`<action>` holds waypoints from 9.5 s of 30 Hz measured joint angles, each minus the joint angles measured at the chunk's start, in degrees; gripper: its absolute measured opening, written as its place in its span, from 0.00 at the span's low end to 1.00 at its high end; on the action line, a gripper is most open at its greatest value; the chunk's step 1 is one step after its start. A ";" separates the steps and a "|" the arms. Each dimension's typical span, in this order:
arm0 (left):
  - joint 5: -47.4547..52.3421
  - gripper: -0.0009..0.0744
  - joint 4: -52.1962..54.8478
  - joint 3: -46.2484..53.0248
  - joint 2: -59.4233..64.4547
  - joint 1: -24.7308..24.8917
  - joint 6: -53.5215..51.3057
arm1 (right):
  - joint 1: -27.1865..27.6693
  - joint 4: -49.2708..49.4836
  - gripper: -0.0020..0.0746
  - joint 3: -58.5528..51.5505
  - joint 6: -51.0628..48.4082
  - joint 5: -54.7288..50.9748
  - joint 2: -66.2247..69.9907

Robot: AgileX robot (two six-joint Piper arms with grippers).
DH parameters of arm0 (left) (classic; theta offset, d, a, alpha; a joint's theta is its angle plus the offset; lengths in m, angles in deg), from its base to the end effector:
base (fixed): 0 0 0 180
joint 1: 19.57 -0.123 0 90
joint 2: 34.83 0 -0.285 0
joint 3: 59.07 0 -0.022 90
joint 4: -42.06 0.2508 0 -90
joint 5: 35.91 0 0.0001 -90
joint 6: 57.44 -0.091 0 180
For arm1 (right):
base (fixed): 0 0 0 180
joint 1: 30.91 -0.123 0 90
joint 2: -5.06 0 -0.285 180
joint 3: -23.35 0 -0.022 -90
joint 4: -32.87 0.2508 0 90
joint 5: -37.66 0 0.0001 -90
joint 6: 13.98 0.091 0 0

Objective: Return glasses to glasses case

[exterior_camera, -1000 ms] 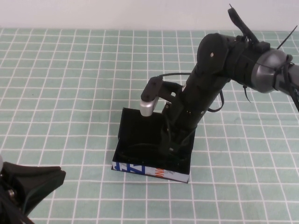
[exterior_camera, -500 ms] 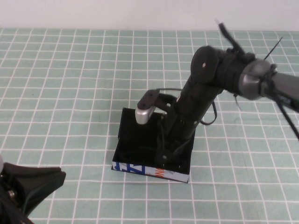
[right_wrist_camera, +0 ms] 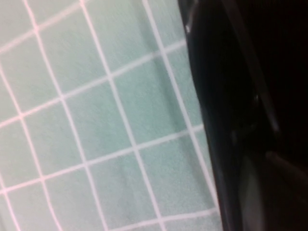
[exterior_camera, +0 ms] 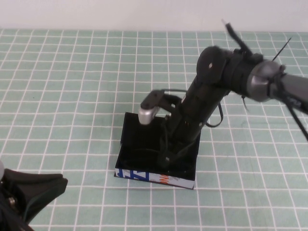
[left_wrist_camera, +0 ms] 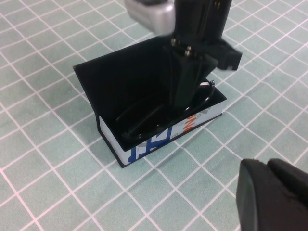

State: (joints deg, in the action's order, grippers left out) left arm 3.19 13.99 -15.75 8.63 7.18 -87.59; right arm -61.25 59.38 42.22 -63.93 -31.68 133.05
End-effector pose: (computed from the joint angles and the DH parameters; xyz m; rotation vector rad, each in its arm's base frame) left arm 0.0911 -0.0762 0.3084 0.8054 1.9957 -0.5164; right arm 0.3475 0.2474 0.2037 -1.7298 2.4194 0.6404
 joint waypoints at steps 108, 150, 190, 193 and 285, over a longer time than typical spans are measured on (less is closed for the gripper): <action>2.38 0.01 2.18 0.00 0.00 0.00 0.70 | -5.13 -22.37 0.05 -30.26 15.65 47.47 -18.38; 2.65 0.01 2.18 0.00 0.00 0.00 2.57 | -11.12 -68.22 0.04 -37.64 49.95 48.79 -19.40; 5.06 0.01 -1.23 0.00 2.09 0.00 -3.65 | 3.62 -1.11 0.01 -14.36 21.68 21.58 -23.25; 6.32 0.01 -7.70 0.00 6.52 0.00 -8.93 | 8.40 2.86 0.01 -8.23 19.34 16.69 -19.73; -4.85 0.01 -57.12 -8.79 47.40 0.00 -59.16 | 2.65 11.84 0.01 -7.15 13.67 7.32 -15.92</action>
State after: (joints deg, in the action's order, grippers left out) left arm -1.67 -43.13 -24.54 56.03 7.18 -146.75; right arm -58.60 71.23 35.07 -50.26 -24.36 117.12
